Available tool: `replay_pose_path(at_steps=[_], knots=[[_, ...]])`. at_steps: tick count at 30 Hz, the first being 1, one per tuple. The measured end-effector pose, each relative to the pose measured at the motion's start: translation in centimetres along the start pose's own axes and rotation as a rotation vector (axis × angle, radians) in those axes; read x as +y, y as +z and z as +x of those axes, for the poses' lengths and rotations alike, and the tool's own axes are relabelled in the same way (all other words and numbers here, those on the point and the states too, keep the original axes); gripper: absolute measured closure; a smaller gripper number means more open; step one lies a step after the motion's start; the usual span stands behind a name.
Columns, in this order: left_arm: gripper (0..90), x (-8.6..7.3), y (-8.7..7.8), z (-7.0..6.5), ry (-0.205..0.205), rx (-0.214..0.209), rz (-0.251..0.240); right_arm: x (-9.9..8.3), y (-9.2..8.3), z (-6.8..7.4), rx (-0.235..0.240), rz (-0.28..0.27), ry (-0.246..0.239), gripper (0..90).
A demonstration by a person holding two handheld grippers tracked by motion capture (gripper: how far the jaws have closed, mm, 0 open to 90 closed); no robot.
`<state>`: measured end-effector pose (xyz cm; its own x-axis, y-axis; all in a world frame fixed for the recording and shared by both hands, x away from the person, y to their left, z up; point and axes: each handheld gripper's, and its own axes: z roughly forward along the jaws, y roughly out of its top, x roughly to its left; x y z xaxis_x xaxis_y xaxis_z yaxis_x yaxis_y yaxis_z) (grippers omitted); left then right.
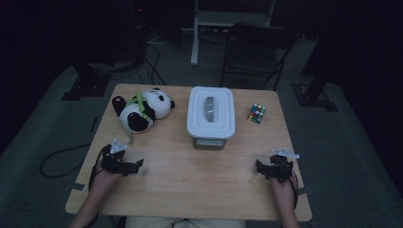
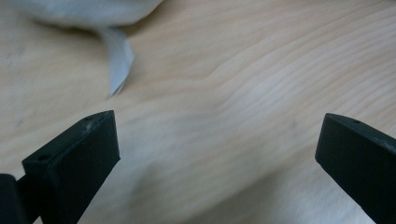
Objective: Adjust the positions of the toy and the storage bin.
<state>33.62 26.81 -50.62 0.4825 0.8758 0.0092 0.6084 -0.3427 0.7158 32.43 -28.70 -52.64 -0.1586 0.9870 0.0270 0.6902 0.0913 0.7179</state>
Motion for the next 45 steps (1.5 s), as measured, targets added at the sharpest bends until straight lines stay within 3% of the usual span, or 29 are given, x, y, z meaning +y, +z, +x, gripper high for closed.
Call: replay_pose_path(at_steps=[9, 16, 23, 27, 34, 39, 45], knots=[[0.3, 1.6, 2.0, -0.2, -0.006, -0.029, 0.004, 1.9, 1.1, 0.5, 0.034, -0.025, -0.017, 13.5], [0.4, 3.0, 3.4, -0.7, 0.015, -0.041, -0.002, 3.1, 1.7, 1.0, 0.078, -0.057, -0.014, 13.8], [0.4, 5.0, 5.1, -1.5, 0.038, -0.085, 0.012, 4.6, 2.1, 1.4, 0.094, -0.109, -0.002, 15.4], [0.4, 6.2, 6.2, -1.8, 0.03, -0.106, -0.002, 5.4, 2.3, 1.7, 0.091, -0.13, -0.024, 15.3], [0.4, 8.2, 7.6, -2.0, 0.009, -0.131, -0.031, 7.3, 3.4, 2.3, 0.152, -0.159, -0.016, 15.3], [0.3, 9.3, 8.4, -2.1, 0.002, -0.119, -0.029, 8.1, 4.0, 3.0, 0.161, -0.164, -0.032, 15.3], [0.4, 10.8, 9.2, -2.7, 0.01, -0.143, -0.039, 8.9, 4.6, 4.0, 0.149, -0.179, -0.061, 15.2]])
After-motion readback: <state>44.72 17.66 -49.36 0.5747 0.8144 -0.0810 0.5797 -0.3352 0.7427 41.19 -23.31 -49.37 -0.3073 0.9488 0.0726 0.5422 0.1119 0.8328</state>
